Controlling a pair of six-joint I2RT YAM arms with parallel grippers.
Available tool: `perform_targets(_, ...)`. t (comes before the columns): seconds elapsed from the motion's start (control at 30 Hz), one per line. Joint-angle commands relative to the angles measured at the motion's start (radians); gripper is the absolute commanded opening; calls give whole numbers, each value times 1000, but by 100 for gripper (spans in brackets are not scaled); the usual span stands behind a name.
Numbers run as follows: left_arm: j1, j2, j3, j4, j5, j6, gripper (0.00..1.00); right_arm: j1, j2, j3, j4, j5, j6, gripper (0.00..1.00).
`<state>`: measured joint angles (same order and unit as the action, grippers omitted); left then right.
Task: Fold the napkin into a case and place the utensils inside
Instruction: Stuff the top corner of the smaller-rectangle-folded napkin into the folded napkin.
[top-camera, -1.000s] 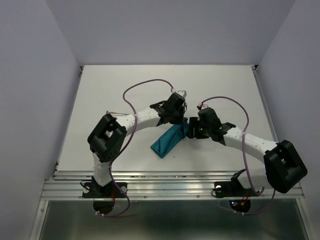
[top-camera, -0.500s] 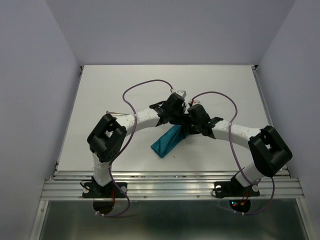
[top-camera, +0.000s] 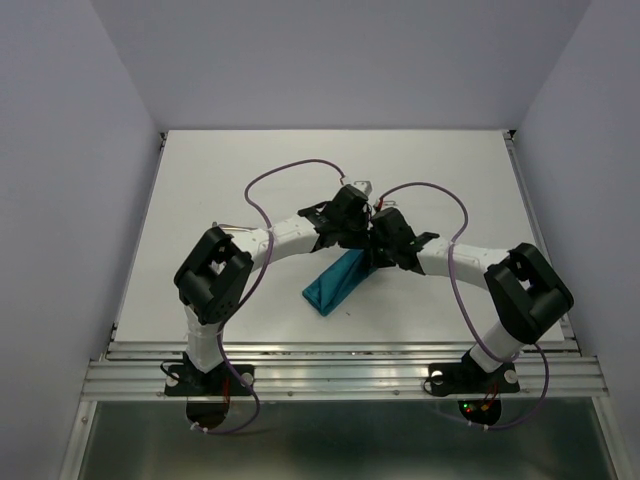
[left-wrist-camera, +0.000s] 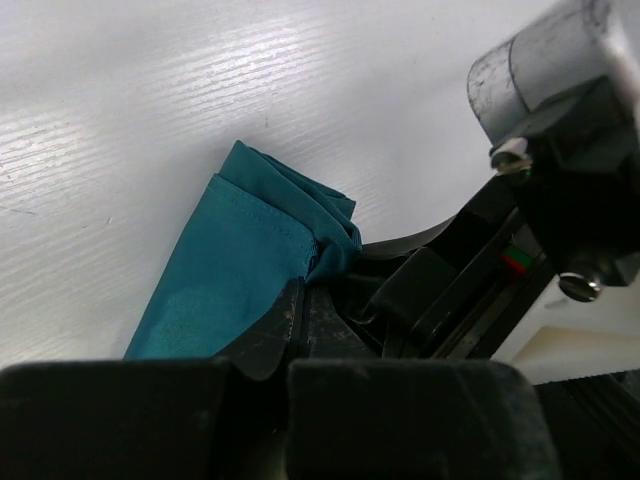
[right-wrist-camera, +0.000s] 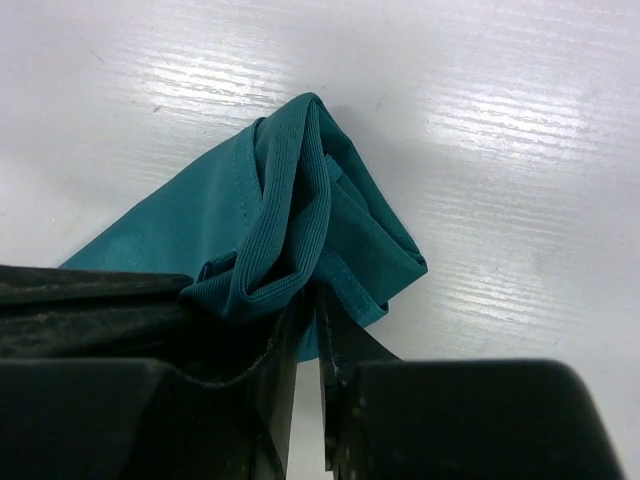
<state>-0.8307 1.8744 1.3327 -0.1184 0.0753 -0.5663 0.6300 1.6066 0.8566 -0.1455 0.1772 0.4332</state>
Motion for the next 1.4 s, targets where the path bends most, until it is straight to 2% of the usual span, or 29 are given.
perform_targets(0.0, -1, -49, -21, 33, 23, -3, 0, 8, -10, 42, 55, 51, 9, 13)
perform_targets(0.1, 2, -49, -30, 34, 30, 2, 0, 8, -22, 41, 54, 68, 19, 5)
perform_targets(0.27, 18, -57, -72, 46, 50, 20, 0, 8, -31, 33, 55, 79, 42, 4)
perform_targets(0.6, 30, -69, -116, 75, 92, 28, 0, 8, -36, 52, 47, 31, 36, 25)
perform_targets(0.8, 35, -72, -118, 86, 98, 23, 0, 8, -50, 48, 44, 27, 29, 28)
perform_targets(0.97, 36, -73, -119, 88, 107, 25, 0, 17, -27, 55, 49, 28, 38, 22)
perform_targets(1.07, 36, -77, -122, 89, 110, 23, 0, 17, -10, 58, 53, 30, 47, 7)
perform_targets(1.13, 36, -78, -124, 89, 113, 25, 0, 17, -2, 62, 52, 36, 53, 2)
perform_targets(1.37, 36, -73, -144, 94, 144, 29, 0, 17, -39, 58, 43, 114, 76, 1)
